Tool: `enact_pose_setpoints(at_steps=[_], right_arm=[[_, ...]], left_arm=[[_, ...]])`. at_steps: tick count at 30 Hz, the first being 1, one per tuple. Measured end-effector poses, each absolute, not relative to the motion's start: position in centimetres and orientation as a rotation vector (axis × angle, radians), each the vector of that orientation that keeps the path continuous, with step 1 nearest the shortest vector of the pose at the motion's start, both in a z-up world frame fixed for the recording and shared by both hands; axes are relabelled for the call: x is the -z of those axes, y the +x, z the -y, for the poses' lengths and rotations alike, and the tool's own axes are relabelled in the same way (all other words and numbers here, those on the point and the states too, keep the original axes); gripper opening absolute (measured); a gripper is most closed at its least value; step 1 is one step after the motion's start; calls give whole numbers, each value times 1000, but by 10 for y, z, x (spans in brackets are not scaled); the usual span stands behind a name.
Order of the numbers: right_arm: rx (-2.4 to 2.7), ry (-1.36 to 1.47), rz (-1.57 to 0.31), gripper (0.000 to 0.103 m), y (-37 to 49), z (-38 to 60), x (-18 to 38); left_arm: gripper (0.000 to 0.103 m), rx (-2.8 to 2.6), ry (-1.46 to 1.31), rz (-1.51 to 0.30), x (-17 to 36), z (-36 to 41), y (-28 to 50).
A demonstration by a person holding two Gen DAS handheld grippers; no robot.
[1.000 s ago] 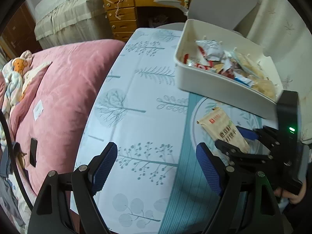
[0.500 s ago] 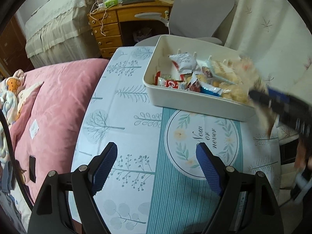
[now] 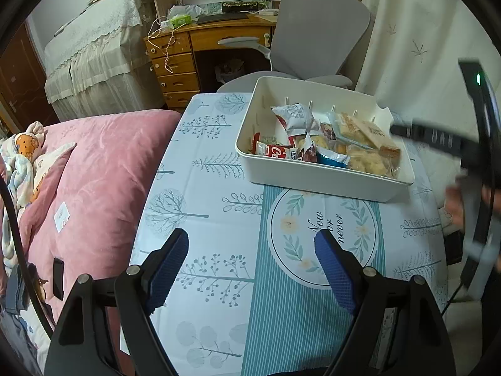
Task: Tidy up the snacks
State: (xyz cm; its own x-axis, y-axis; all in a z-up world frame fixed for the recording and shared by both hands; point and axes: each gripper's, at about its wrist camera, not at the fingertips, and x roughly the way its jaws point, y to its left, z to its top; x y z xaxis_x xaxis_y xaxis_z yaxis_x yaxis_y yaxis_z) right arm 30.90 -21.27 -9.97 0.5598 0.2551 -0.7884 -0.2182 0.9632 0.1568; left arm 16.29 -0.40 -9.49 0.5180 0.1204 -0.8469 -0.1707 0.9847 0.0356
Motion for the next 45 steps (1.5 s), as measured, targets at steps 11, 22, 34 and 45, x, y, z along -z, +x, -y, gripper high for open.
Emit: enact_pose_setpoints(at_steps=[11, 22, 34, 45], right_arm=[[-176, 28, -1159, 100, 191, 195, 148], [-144, 164, -1231, 100, 63, 174, 122], [-152, 148, -1040, 100, 32, 183, -4], [-104, 82, -950, 103, 24, 191, -9]], left_arm=[[82, -19, -81, -1033, 95, -27, 136], [82, 70, 22, -1146, 59, -49, 90], [102, 42, 63, -956, -28, 5, 58], [102, -101, 86, -870, -26, 29, 48]])
